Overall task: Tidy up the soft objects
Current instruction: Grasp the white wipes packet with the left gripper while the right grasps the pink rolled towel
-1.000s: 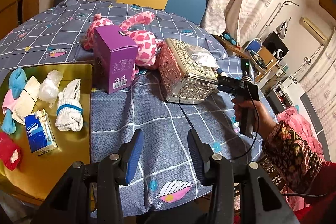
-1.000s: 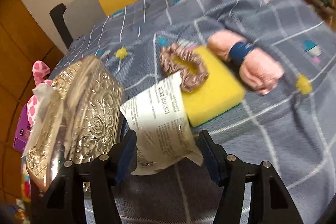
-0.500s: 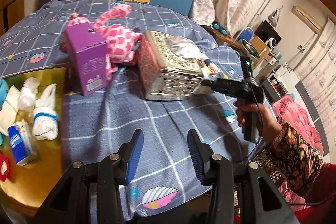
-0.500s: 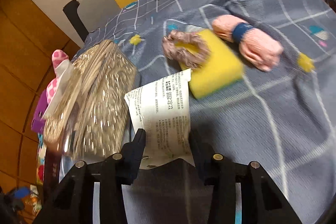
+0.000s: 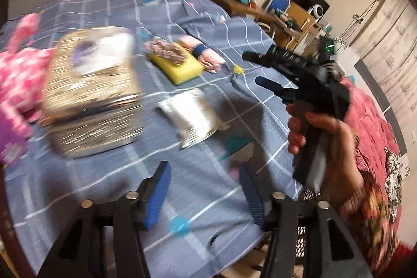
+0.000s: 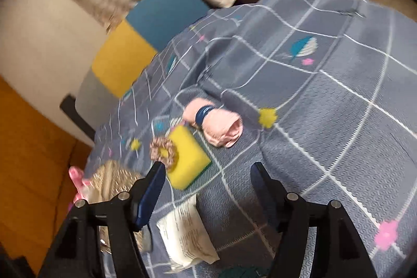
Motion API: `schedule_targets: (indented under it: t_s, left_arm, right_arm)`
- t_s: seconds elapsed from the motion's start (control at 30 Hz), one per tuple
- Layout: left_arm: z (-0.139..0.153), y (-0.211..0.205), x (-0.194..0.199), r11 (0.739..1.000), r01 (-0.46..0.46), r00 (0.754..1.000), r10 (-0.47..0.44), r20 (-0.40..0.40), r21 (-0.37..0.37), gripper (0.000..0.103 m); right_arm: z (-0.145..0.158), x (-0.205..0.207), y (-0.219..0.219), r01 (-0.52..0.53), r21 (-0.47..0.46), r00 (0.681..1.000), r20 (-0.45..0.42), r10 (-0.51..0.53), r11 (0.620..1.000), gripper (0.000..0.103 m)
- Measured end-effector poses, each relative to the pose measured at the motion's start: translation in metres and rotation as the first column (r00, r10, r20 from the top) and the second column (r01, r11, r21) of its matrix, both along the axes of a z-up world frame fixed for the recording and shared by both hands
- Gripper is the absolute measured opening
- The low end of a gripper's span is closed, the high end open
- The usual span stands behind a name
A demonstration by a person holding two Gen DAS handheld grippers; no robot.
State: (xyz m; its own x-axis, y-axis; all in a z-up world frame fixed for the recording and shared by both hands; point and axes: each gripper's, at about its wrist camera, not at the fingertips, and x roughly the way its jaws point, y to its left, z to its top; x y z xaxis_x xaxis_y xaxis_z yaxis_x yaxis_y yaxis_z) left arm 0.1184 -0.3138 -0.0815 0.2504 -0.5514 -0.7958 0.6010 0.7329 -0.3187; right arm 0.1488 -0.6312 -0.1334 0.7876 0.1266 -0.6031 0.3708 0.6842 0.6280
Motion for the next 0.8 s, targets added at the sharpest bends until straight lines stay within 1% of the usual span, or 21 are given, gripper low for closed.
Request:
schedule_targets:
  t_s: [0.07,0.1,0.17,0.27,0.3,0.33,0.37,0.4,0.53,0.67,0.7,0.73,0.77,0.8]
  left_arm:
    - [-0.007,-0.029,0.005,1.000,0.007,1.000,-0.007,-0.016,0.018,0.063]
    - [-0.013,-0.049,0.011,0.999,0.003,1.000,-0.002,-0.026,0.043,0.063]
    - [-0.026,-0.070,0.024,0.997,-0.023,0.998,0.027,-0.057,0.072,0.063]
    - [-0.044,-0.097,0.042,0.991,-0.036,0.996,0.047,-0.078,0.132,0.063]
    - [-0.051,-0.108,0.049,0.985,-0.042,0.996,0.055,-0.074,0.169,0.063]
    - [-0.055,-0.112,0.054,0.981,-0.057,0.996,0.070,-0.063,0.188,0.063]
    - [-0.057,-0.115,0.058,0.978,-0.068,0.995,0.080,-0.055,0.195,0.064]
    - [-0.061,-0.120,0.063,0.975,-0.081,0.995,0.092,-0.043,0.206,0.068]
    - [-0.073,-0.127,0.074,0.959,-0.123,0.992,0.126,0.003,0.255,0.068]
    - [-0.089,-0.115,0.078,0.970,-0.137,0.990,0.143,-0.014,0.203,0.068]
    - [-0.095,-0.112,0.077,0.973,-0.130,0.990,0.138,-0.026,0.190,0.060]
    - [-0.100,-0.112,0.076,0.977,-0.121,0.991,0.128,-0.028,0.178,0.055]
    - [-0.099,-0.107,0.073,0.983,-0.119,0.993,0.120,0.002,0.139,0.051]
    - [-0.099,-0.101,0.070,0.986,-0.119,0.993,0.117,0.025,0.117,0.047]
  right_arm:
    - [0.006,-0.006,-0.002,0.022,0.000,1.000,0.011,-0.022,1.000,0.069]
    - [0.010,-0.012,-0.005,0.034,-0.015,0.999,0.010,-0.033,0.999,0.069]
    - [0.017,-0.014,-0.007,0.042,-0.054,0.999,0.015,-0.042,0.998,0.069]
    - [0.036,-0.018,-0.006,0.071,-0.211,0.997,0.016,-0.070,0.975,0.070]
    - [0.039,-0.018,-0.006,0.077,-0.243,0.997,0.014,-0.075,0.967,0.070]
    - [0.040,-0.016,-0.006,0.082,-0.263,0.997,0.013,-0.081,0.961,0.070]
    - [0.041,-0.016,-0.005,0.077,-0.267,0.997,0.010,-0.077,0.961,0.070]
    - [0.041,-0.013,-0.006,0.067,-0.259,0.998,0.008,-0.067,0.964,0.070]
    - [0.037,-0.007,-0.004,0.027,-0.247,0.999,-0.012,-0.031,0.969,0.070]
    - [0.031,0.002,0.003,-0.015,-0.255,0.999,-0.039,0.005,0.967,0.070]
    - [0.028,0.004,0.005,-0.024,-0.252,0.999,-0.048,0.012,0.967,0.070]
    - [0.026,0.004,0.007,-0.029,-0.251,0.998,-0.056,0.015,0.968,0.070]
    - [0.024,0.005,0.010,-0.038,-0.250,0.998,-0.067,0.022,0.967,0.070]
    - [0.023,0.005,0.013,-0.044,-0.253,0.997,-0.072,0.027,0.966,0.070]
